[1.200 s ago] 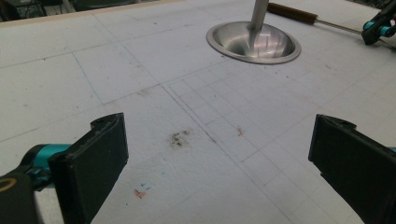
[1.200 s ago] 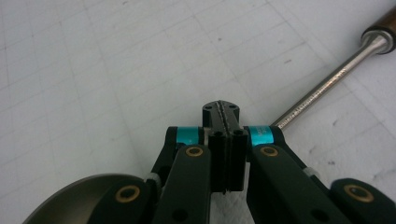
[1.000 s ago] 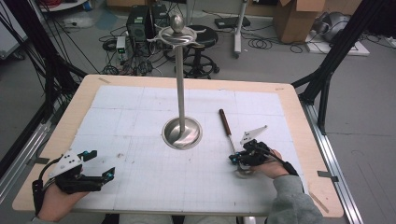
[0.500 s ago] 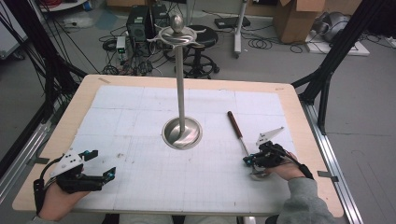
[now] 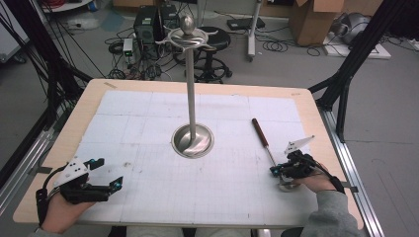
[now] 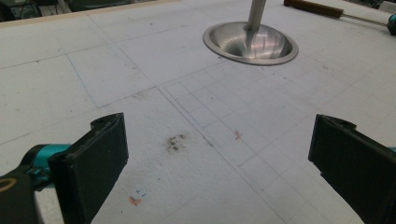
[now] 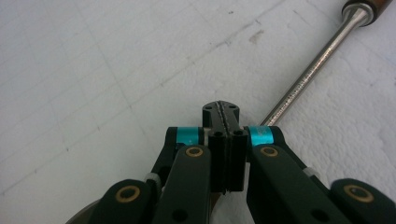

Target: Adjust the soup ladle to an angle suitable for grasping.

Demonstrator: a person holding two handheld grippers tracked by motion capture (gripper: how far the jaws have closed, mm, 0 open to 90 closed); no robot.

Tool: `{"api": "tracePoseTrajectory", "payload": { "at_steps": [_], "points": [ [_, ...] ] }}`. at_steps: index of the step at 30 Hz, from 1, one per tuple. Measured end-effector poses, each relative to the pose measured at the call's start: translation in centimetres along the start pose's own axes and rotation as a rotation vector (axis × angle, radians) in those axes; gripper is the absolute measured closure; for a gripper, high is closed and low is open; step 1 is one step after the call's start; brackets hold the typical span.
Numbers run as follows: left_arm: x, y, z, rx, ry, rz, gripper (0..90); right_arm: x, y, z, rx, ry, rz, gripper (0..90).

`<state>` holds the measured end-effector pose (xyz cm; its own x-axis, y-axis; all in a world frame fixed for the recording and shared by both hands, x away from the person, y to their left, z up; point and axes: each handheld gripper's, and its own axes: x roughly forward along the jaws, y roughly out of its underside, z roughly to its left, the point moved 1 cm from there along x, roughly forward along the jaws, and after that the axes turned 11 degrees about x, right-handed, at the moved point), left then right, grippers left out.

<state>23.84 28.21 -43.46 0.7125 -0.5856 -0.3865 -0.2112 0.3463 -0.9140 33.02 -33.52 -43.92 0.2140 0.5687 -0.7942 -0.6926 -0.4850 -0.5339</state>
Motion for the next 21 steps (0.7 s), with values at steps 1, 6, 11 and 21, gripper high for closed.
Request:
{"api": "tracePoseTrajectory", "payload": {
  "at_steps": [1, 6, 11, 21],
  "points": [
    [0.0, 0.0, 0.0, -0.002, 0.001, -0.001, 5.4, -0.1, 0.1, -0.1, 0.004, 0.003, 0.001, 90.0],
    [0.0, 0.0, 0.0, -0.003, 0.004, -0.001, 5.4, -0.8, 0.9, -0.9, 0.034, -0.006, -0.013, 90.0],
    [0.3, 0.0, 0.0, -0.002, 0.007, 0.004, 5.4, -1.0, 1.0, -1.2, 0.049, -0.032, -0.034, 90.0],
    [0.5, 0.0, -0.1, 0.0, 0.019, 0.01, 5.4, -1.8, -0.5, -2.5, 0.133, 0.165, -0.227, 90.0]
  ]
}}
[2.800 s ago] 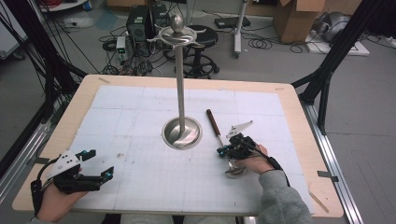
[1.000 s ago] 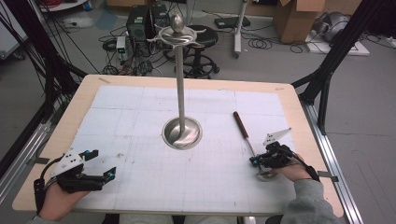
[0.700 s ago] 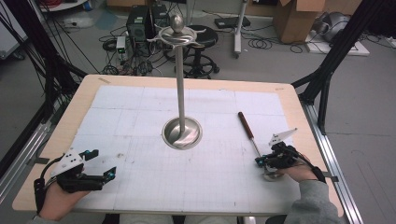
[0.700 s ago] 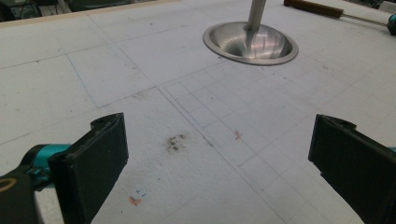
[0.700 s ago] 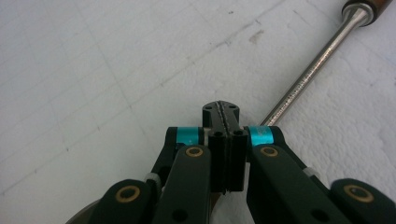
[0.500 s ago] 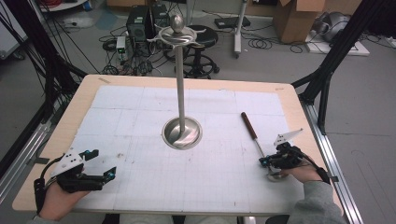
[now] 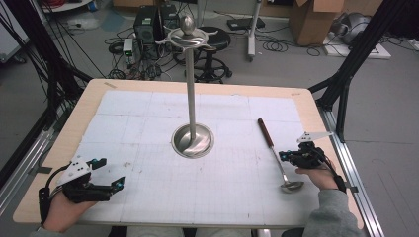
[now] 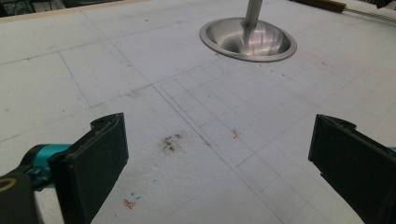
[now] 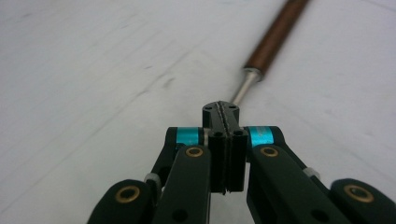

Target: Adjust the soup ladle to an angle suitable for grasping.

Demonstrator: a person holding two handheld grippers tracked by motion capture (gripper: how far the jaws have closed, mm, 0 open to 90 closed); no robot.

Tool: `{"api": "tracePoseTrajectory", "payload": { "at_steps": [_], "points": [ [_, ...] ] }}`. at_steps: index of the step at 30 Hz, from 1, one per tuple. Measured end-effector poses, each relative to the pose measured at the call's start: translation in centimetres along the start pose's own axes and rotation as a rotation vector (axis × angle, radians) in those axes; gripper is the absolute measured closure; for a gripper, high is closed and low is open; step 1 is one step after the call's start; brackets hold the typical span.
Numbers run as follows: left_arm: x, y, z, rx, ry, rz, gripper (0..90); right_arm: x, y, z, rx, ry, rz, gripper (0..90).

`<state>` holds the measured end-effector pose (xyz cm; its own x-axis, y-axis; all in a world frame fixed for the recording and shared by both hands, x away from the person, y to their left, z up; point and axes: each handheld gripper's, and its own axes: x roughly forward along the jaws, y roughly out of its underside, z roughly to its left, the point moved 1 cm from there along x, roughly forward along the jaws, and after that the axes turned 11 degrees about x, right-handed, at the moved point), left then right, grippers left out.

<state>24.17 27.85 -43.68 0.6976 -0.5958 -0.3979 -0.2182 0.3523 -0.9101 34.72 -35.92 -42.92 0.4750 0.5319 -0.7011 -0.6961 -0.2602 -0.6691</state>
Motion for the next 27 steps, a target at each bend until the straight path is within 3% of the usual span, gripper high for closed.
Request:
{"api": "tracePoseTrajectory", "payload": {
  "at_steps": [2, 6, 10, 19, 23, 27],
  "points": [
    [0.0, 0.0, 0.0, 0.002, 0.0, 0.001, 5.4, 0.4, 0.0, -0.3, 0.013, 0.039, -0.011, 90.0],
    [0.1, 0.0, 0.0, 0.003, -0.004, 0.006, 5.4, 1.6, 0.6, -1.2, 0.054, 0.046, 0.023, 90.0],
    [0.1, 0.0, 0.0, -0.002, -0.003, 0.002, 5.4, 1.6, 0.6, -1.5, 0.075, 0.034, -0.005, 90.0],
    [0.2, 0.0, 0.0, 0.001, 0.003, 0.002, 5.4, 2.4, 0.2, -1.0, 0.062, 0.031, -0.022, 90.0],
    [0.2, 0.0, 0.0, 0.001, 0.002, 0.002, 5.4, 2.4, 0.1, -0.7, 0.033, 0.026, -0.015, 90.0],
    [0.3, -0.1, 0.0, 0.003, 0.006, 0.002, 5.4, 2.6, 0.1, -0.5, 0.013, -0.004, -0.011, 90.0]
  ]
}}
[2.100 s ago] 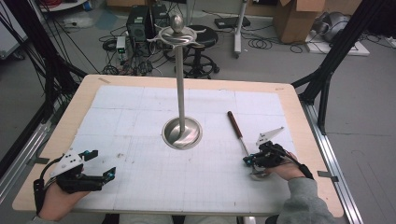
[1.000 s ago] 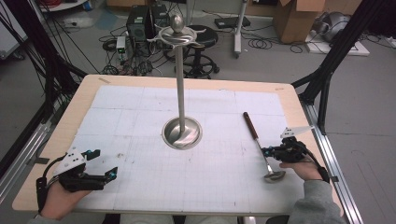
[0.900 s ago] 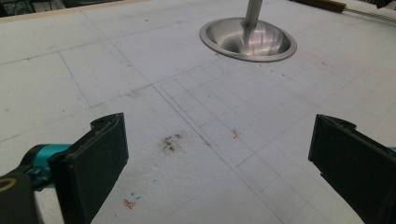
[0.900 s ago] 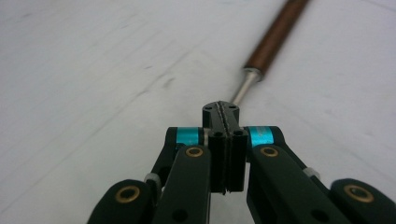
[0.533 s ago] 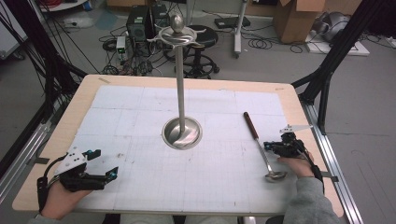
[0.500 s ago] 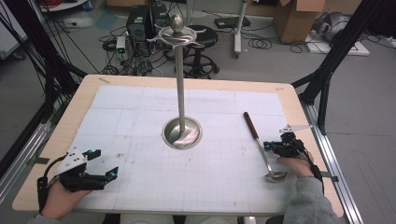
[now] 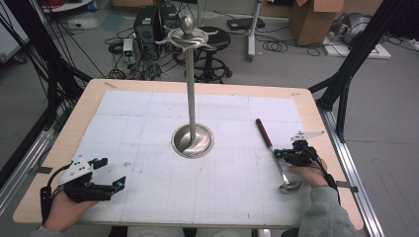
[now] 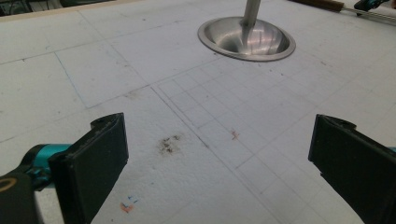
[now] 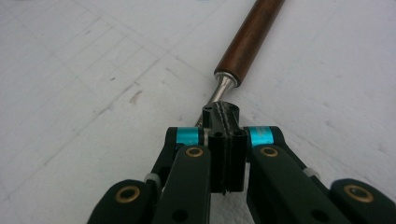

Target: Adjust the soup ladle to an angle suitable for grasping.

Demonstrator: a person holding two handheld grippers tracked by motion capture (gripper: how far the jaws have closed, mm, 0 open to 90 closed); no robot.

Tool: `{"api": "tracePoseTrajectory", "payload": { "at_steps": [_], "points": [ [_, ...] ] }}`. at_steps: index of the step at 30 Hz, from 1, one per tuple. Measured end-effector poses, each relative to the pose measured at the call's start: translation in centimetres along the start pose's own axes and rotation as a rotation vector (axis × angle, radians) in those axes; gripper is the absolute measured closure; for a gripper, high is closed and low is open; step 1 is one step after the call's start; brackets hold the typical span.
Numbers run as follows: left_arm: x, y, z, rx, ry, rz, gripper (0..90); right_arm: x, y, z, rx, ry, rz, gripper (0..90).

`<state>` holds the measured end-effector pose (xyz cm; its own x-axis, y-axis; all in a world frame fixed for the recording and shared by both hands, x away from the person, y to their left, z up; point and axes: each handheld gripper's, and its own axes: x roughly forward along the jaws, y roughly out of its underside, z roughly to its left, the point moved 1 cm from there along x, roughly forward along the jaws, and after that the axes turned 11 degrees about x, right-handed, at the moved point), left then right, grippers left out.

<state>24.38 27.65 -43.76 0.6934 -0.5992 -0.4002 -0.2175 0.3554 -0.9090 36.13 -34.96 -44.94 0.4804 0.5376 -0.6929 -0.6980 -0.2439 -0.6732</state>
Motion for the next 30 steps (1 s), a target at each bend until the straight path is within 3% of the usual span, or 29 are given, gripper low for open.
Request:
{"api": "tracePoseTrajectory", "payload": {
  "at_steps": [11, 20, 30],
  "points": [
    [0.2, 0.0, 0.0, 0.005, 0.002, 0.009, 5.5, 0.9, -1.0, 1.5, -0.096, -0.049, 0.065, 90.0],
    [0.3, -0.1, -0.1, -0.001, 0.01, 0.002, 5.5, 1.8, -1.5, 3.1, -0.157, -0.129, 0.13, 90.0],
    [0.4, 0.0, -0.1, 0.001, 0.008, 0.011, 5.5, 2.3, -2.4, 3.9, -0.213, -0.095, 0.162, 90.0]
  ]
}}
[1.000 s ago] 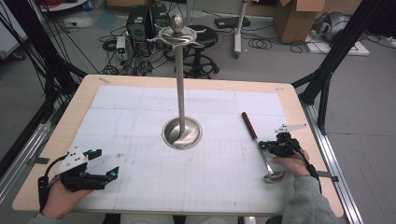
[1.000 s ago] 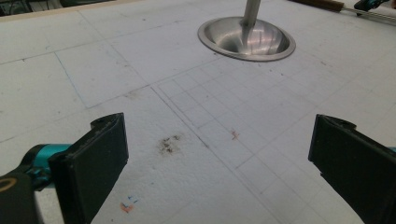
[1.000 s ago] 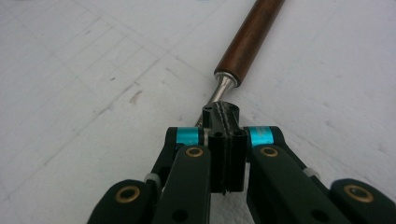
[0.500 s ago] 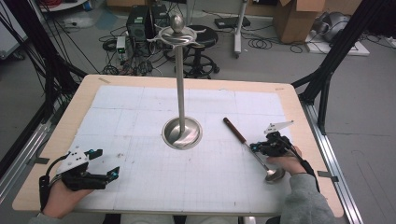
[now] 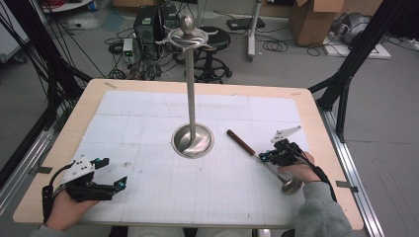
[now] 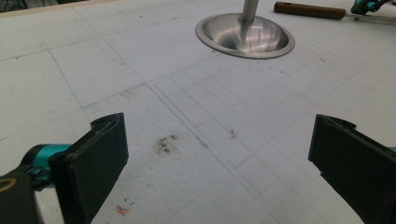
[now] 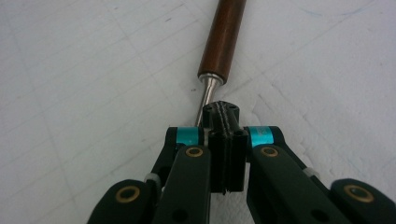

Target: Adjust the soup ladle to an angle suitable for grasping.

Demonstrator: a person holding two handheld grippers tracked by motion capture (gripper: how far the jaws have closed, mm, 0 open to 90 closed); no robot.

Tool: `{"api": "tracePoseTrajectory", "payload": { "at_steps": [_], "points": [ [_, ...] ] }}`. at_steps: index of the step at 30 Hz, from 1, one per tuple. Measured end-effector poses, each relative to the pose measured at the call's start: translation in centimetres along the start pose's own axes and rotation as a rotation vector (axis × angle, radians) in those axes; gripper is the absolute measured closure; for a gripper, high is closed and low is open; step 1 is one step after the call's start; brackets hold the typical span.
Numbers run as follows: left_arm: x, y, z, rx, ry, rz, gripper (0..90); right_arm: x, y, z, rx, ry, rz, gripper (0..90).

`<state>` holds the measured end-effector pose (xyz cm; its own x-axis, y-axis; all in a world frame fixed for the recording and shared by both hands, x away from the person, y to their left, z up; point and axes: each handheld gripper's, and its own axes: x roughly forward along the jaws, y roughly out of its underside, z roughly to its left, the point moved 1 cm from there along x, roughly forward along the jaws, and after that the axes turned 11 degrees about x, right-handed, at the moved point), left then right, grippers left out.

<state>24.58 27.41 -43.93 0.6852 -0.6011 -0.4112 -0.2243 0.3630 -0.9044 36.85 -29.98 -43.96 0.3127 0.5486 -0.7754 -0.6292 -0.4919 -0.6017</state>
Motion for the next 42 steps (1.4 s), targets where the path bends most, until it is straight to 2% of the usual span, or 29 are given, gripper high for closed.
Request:
{"api": "tracePoseTrajectory", "payload": {
  "at_steps": [3, 7, 13, 15, 17, 19, 22, 25, 29, 32, 39, 42],
  "points": [
    [0.0, 0.0, 0.0, 0.0, 0.0, 0.001, 5.5, 0.3, -0.6, 0.1, -0.006, 0.014, 0.015, 90.0],
    [-0.1, 0.1, 0.1, -0.004, -0.003, -0.002, 5.5, 0.7, -1.3, 0.2, 0.008, 0.033, 0.024, 90.0],
    [0.0, 0.1, 0.0, -0.002, 0.001, 0.005, 5.5, 0.9, -1.5, -0.4, 0.028, 0.039, 0.005, 90.0],
    [0.0, 0.1, 0.0, -0.004, 0.001, 0.006, 5.5, 1.1, -1.8, -0.3, 0.018, 0.047, 0.018, 90.0],
    [0.0, 0.1, 0.0, -0.002, -0.001, 0.007, 5.5, 1.5, -2.4, 0.1, -0.016, 0.068, 0.024, 90.0],
    [-0.1, 0.1, 0.0, -0.001, -0.002, 0.005, 5.5, 1.9, -3.0, 0.6, -0.037, 0.069, 0.046, 90.0],
    [-0.1, 0.1, 0.1, -0.002, 0.0, 0.003, 5.5, 2.6, -3.6, 1.5, -0.068, 0.042, 0.055, 90.0],
    [-0.1, 0.1, 0.1, -0.001, 0.0, 0.003, 5.5, 2.7, -3.7, 1.9, -0.077, 0.013, 0.061, 90.0],
    [-0.1, 0.1, 0.0, 0.001, 0.001, 0.003, 5.5, 2.9, -3.6, 2.5, -0.115, -0.03, 0.065, 90.0],
    [-0.1, 0.1, 0.1, 0.002, 0.0, 0.004, 5.5, 3.1, -3.7, 2.9, -0.129, -0.038, 0.075, 90.0],
    [-0.2, 0.0, 0.1, 0.005, -0.002, -0.002, 5.5, 3.3, -3.6, 4.0, -0.176, -0.094, 0.093, 90.0],
    [-0.4, -0.2, 0.1, 0.004, -0.008, -0.015, 5.5, 3.2, -3.6, 4.8, -0.23, -0.07, 0.108, 90.0]
  ]
}}
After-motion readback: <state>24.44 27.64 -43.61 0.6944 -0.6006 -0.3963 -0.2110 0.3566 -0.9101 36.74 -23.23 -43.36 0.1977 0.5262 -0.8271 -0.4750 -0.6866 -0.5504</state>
